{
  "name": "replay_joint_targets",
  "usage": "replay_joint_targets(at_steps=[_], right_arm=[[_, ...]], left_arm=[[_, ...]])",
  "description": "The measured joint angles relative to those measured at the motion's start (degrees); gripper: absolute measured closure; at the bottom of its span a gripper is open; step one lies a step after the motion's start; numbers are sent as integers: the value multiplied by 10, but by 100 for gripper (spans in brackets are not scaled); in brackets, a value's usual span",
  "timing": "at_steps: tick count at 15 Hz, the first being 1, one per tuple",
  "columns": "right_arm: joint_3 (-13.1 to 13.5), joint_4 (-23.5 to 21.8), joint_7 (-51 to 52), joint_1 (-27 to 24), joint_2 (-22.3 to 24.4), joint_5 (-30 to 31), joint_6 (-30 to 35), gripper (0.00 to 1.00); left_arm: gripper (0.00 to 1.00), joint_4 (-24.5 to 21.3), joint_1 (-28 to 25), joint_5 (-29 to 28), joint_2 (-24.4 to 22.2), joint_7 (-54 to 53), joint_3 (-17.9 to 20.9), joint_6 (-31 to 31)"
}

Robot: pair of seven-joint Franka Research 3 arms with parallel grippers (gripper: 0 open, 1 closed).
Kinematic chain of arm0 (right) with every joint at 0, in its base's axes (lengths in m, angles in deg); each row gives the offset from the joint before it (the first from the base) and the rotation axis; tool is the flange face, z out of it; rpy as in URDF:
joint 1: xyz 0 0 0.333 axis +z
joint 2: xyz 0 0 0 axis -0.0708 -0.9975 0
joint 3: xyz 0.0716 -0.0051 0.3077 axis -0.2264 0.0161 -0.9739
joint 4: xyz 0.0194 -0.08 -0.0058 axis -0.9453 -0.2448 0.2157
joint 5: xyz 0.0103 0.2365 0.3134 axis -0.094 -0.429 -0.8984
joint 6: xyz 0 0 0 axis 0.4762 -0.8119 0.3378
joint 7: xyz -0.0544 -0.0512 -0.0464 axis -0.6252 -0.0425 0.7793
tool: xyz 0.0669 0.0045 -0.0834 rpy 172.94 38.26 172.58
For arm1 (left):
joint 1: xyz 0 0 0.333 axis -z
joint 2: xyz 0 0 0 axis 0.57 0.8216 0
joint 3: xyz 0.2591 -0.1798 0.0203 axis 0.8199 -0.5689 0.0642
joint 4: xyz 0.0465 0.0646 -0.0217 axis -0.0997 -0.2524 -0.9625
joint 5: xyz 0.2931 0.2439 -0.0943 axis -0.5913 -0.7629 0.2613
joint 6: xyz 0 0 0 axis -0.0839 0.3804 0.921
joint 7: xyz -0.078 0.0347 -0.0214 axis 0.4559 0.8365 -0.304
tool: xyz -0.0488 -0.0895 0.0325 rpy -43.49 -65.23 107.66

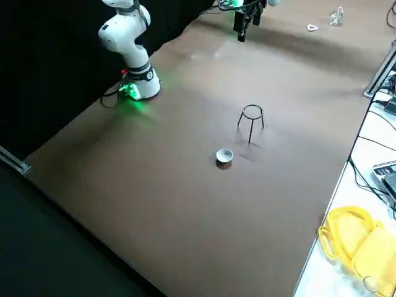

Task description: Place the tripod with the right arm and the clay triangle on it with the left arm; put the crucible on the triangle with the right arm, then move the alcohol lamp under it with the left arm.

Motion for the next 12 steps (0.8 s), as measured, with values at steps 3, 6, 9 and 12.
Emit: replay_joint_targets(at_steps=[3, 6, 9, 12], right_arm=[[-1, 0, 0, 8, -4, 0, -7, 0], [-1, -4, 0, 10, -34, 1, -26, 0], [1, -6, 19, 5, -94, 1, -70, 0], [3, -7, 83, -4, -156, 1, -120, 0]], left_arm=[[0, -8, -2, -9, 57, -4, 1, -14], [0, -40, -2, -31, 121, -4, 0, -91], [0, -107, -3, -51, 159, -4, 0, -199], [0, -169, -10, -71, 185, -4, 1, -285]])
